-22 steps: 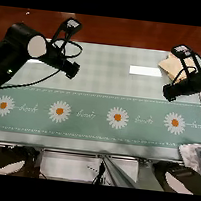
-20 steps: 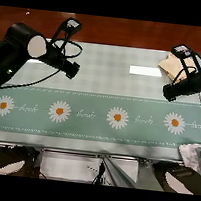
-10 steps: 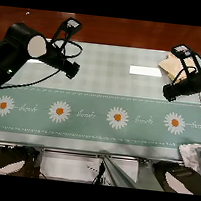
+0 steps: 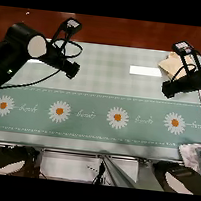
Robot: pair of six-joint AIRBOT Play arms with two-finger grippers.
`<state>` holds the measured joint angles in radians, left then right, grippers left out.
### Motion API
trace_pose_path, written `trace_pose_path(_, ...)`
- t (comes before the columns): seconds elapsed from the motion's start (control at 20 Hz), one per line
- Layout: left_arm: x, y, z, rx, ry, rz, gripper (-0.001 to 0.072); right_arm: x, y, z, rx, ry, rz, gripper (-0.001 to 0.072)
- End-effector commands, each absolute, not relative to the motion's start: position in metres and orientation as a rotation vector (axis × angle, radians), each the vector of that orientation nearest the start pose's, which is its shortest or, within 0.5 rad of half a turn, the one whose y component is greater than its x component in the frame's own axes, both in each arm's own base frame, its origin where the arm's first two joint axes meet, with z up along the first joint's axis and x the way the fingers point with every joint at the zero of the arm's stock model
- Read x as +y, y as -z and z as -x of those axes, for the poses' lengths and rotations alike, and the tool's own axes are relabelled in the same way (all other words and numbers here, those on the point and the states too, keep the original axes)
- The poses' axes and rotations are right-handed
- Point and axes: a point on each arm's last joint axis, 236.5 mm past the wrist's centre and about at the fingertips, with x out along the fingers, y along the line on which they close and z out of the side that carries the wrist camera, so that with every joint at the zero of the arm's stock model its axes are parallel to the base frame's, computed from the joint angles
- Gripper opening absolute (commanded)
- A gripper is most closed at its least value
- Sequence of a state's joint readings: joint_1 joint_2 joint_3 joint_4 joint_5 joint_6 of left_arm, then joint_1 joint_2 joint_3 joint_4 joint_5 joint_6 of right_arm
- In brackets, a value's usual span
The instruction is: Fold the shirts.
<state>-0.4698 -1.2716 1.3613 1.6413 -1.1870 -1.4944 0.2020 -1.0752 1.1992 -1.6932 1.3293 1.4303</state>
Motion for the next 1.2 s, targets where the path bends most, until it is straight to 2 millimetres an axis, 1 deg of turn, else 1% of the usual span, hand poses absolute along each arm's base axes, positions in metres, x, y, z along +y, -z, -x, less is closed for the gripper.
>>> trace_pose_path(0.0, -0.181, -0.086, -0.390, 1.017, 0.421, -0.378, 0.0708, 0.056, -0.095, -0.365, 1.070, -0.194, 0.292, 0.0611)
trace_pose_path(0.05, -0.182, -0.085, -0.392, 1.014, 0.422, -0.378, 0.0708, 0.057, -0.102, -0.379, 1.002, -0.190, 0.299, 0.0610)
trace_pose_path(0.1, -0.183, -0.082, -0.393, 1.016, 0.422, -0.379, 0.0708, 0.054, -0.113, -0.399, 0.915, -0.172, 0.328, 0.0610)
trace_pose_path(0.15, -0.183, -0.080, -0.395, 1.017, 0.423, -0.381, 0.0708, 0.046, -0.126, -0.422, 0.812, -0.134, 0.385, 0.0603)
trace_pose_path(0.2, -0.183, -0.078, -0.396, 1.017, 0.422, -0.385, 0.0708, 0.033, -0.141, -0.444, 0.716, -0.074, 0.456, 0.0600)
trace_pose_path(0.25, -0.182, -0.078, -0.396, 1.012, 0.435, -0.408, 0.0708, 0.017, -0.154, -0.466, 0.622, 0.011, 0.469, 0.0593)
trace_pose_path(0.3, -0.181, -0.080, -0.396, 1.007, 0.444, -0.432, 0.0709, 0.001, -0.160, -0.484, 0.560, 0.081, 0.429, 0.0593)
trace_pose_path(0.35, -0.179, -0.080, -0.395, 1.007, 0.448, -0.451, 0.0708, -0.021, -0.157, -0.497, 0.530, 0.149, 0.339, 0.0593)
trace_pose_path(0.4, -0.178, -0.081, -0.395, 1.005, 0.448, -0.453, 0.0709, -0.044, -0.144, -0.504, 0.536, 0.215, 0.222, 0.0594)
trace_pose_path(0.45, -0.177, -0.082, -0.395, 1.003, 0.444, -0.459, 0.0708, -0.075, -0.123, -0.505, 0.567, 0.303, 0.091, 0.0594)
trace_pose_path(0.5, -0.176, -0.081, -0.396, 1.002, 0.440, -0.463, 0.0708, -0.106, -0.100, -0.502, 0.607, 0.388, -0.033, 0.0596)
trace_pose_path(0.55, -0.175, -0.081, -0.397, 1.003, 0.437, -0.467, 0.0708, -0.129, -0.078, -0.498, 0.641, 0.446, -0.135, 0.0596)
trace_pose_path(0.65, -0.175, -0.081, -0.397, 1.003, 0.437, -0.467, 0.0708, -0.163, -0.042, -0.488, 0.693, 0.524, -0.337, 0.0597)
trace_pose_path(0.75, -0.175, -0.081, -0.397, 1.004, 0.437, -0.468, 0.0708, -0.186, -0.018, -0.481, 0.715, 0.575, -0.456, 0.0597)
trace_pose_path(0.85, -0.175, -0.081, -0.397, 1.001, 0.437, -0.467, 0.0708, -0.197, 0.000, -0.479, 0.737, 0.588, -0.491, 0.0597)
trace_pose_path(0.9, -0.175, -0.081, -0.397, 1.001, 0.437, -0.468, 0.0708, -0.198, 0.007, -0.480, 0.748, 0.585, -0.494, 0.0597)
trace_pose_path(1.05, -0.175, -0.081, -0.397, 1.001, 0.437, -0.468, 0.0708, -0.193, 0.034, -0.483, 0.789, 0.577, -0.508, 0.0597)
trace_pose_path(1.15, -0.175, -0.081, -0.397, 1.001, 0.437, -0.467, 0.0708, -0.187, 0.054, -0.484, 0.839, 0.556, -0.464, 0.0596)
